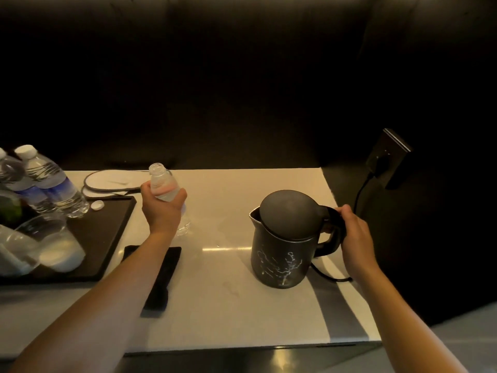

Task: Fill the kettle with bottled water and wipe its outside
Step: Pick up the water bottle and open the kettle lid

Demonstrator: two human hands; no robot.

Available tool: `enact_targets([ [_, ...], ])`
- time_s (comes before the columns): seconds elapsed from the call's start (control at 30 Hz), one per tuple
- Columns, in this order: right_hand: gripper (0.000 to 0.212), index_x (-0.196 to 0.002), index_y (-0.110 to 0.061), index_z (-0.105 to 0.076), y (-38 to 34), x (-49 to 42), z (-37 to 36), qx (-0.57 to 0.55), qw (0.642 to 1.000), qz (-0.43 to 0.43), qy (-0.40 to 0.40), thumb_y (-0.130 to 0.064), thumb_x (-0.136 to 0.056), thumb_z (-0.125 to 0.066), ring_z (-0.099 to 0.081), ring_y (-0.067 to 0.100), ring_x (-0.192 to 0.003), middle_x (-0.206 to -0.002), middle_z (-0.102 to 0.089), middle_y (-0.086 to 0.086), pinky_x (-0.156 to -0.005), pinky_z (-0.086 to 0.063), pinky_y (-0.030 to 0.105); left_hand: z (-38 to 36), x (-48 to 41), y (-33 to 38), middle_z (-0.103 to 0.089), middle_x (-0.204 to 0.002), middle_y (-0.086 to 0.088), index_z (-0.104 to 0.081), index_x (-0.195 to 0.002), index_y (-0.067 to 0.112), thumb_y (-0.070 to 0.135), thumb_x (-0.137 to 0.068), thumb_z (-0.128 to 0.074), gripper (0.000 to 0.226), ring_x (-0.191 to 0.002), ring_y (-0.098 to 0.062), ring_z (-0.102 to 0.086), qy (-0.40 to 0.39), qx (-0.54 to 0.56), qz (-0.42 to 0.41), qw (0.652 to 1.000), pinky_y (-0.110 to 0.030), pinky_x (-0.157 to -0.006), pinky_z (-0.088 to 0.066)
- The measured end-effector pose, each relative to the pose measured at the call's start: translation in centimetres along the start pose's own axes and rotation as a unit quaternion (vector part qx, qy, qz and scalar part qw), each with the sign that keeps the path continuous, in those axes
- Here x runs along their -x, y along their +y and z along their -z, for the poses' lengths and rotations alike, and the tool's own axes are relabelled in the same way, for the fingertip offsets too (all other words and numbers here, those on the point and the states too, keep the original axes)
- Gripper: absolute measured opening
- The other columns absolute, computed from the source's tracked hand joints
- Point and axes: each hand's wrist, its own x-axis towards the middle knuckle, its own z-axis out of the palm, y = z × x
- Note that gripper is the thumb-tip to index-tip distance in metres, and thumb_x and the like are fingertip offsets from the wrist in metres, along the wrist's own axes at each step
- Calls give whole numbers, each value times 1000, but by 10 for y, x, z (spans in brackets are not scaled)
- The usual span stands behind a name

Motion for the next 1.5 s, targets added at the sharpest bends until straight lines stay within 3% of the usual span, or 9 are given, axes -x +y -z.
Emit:
enact_targets([
  [0.17,62,-76,-9,-69,2,4,3,-38,998,-45,-6,-61,-97,-43,-69,14,-85,-83,-73,11,-86,-44,27,16,21,11,-58,-108,20,-47,-110,51,21,-80,-85,58,-94,19,-61,-33,-9,-51,998,-7,-72,-49],
  [0.23,61,-76,-11,-68,0,5,4,-56,996,-59,-21,-66,-90,-46,-66,18,-81,-78,-67,11,-89,-44,36,23,32,18,-61,-108,18,-49,-110,49,20,-79,-86,56,-94,18,-62,-50,-16,-63,997,-6,-73,-49],
  [0.4,44,-68,-33,-77,-7,9,5,-108,990,-80,-35,-56,-95,-51,-59,8,-62,-63,-64,-5,-78,-44,35,32,63,20,-64,-100,15,-57,-112,34,15,-77,-86,49,-87,18,-62,-124,-28,-83,988,-3,-71,-45],
  [0.57,44,-77,-21,-75,-7,8,9,-154,982,-104,-44,-41,-105,-47,-57,12,-63,-67,-61,1,-73,-43,31,29,95,11,-66,-102,7,-57,-119,14,6,-77,-85,51,-86,10,-66,-186,-5,-64,980,-2,-64,-48],
  [0.7,38,-83,-14,-70,-10,9,11,-188,973,-119,-52,-37,-104,-48,-55,14,-65,-71,-58,5,-69,-46,26,25,116,5,-67,-109,-7,-56,-123,15,6,-77,-86,56,-97,-18,-68,-217,9,-76,973,-22,-73,-51],
  [1.0,31,-90,-14,-75,-17,13,13,-208,965,-150,-50,-36,-101,-55,-60,13,-70,-79,-66,4,-75,-47,27,15,129,-5,-65,-102,9,-54,-110,45,7,-74,-89,63,-90,-17,-67,-198,37,-94,975,-23,-71,-53],
  [1.2,39,-85,-16,-78,-17,15,15,-221,962,-146,-64,-30,-106,-49,-57,15,-69,-77,-65,5,-76,-45,29,8,128,-2,-63,-93,38,-50,-99,70,6,-75,-88,78,-89,9,-64,-188,32,-93,977,-5,-60,-51],
  [1.4,41,-101,-1,-67,-27,13,2,-107,990,-76,-43,-34,-108,-44,-62,18,-82,-88,-66,13,-84,-47,32,7,129,-4,-62,-95,38,-49,-104,65,5,-73,-89,79,-91,10,-64,-172,37,-111,978,-3,-65,-49],
  [1.5,55,-130,-15,-63,-46,15,-3,48,997,28,-61,-58,-99,-47,-66,10,-106,-111,-70,-4,-91,-50,27,7,133,-6,-59,-100,40,-45,-111,62,10,-72,-91,80,-96,11,-62,-152,38,-119,980,-2,-69,-49],
])
